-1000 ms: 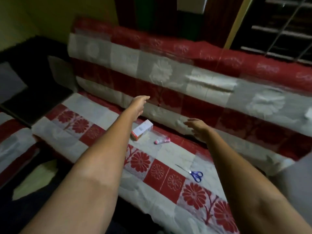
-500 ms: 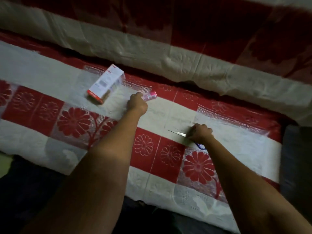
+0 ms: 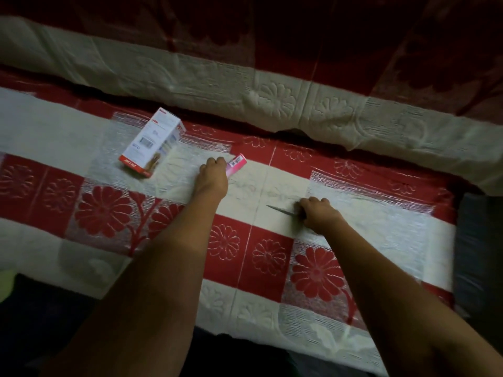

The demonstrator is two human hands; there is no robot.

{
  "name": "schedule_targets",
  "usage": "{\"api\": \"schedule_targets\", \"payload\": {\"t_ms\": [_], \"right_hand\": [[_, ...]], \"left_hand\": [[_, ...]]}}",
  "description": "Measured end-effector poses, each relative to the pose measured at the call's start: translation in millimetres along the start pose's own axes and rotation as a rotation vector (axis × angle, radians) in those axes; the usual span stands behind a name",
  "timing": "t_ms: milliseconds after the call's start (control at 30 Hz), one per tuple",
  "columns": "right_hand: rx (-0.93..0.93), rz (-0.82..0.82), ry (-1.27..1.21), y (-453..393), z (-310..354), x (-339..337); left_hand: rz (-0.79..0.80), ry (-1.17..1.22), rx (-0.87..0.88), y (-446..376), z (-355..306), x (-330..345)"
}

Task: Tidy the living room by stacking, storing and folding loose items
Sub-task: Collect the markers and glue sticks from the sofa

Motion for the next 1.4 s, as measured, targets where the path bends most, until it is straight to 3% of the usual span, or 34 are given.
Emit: {"api": "schedule_targets", "payload": {"t_ms": [133, 333, 567, 700, 833, 1133, 1400], "right_hand": [[0.034, -0.007, -0.132, 18, 9, -16], [0.083, -0.116, -0.414, 83, 37, -100], [0.070, -0.253, -0.852, 199, 47, -163], [0.007, -0.345, -1.155, 287, 52, -188], [0.014, -0.435, -1.304, 353, 40, -203], [0.107, -0.928, -1.615, 517, -68, -177], [0.307, -1.111, -1.748, 631, -166, -90]], "left_hand": [[0.099, 0.159, 0.013, 19, -6, -30], [0.143, 0.378, 0.066, 77, -33, -121], [0.144, 0.585, 0.087, 159, -85, -221], [0.191, 0.684, 0.208, 227, -124, -266], [0.213, 0.680, 0.305, 269, -165, -293], [0.563, 0.772, 0.592, 411, -314, -293], [0.802, 0.520, 0.790, 531, -418, -224]]}}
Point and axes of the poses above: each hand's wrist, its own y-axis away from the middle knuckle, its own x-axis out of the palm, z = x × y, the point moved 2 cm from there along -y, towards the middle knuckle, and after that the axes turned 4 degrees about -y, right-handed, at the moved point
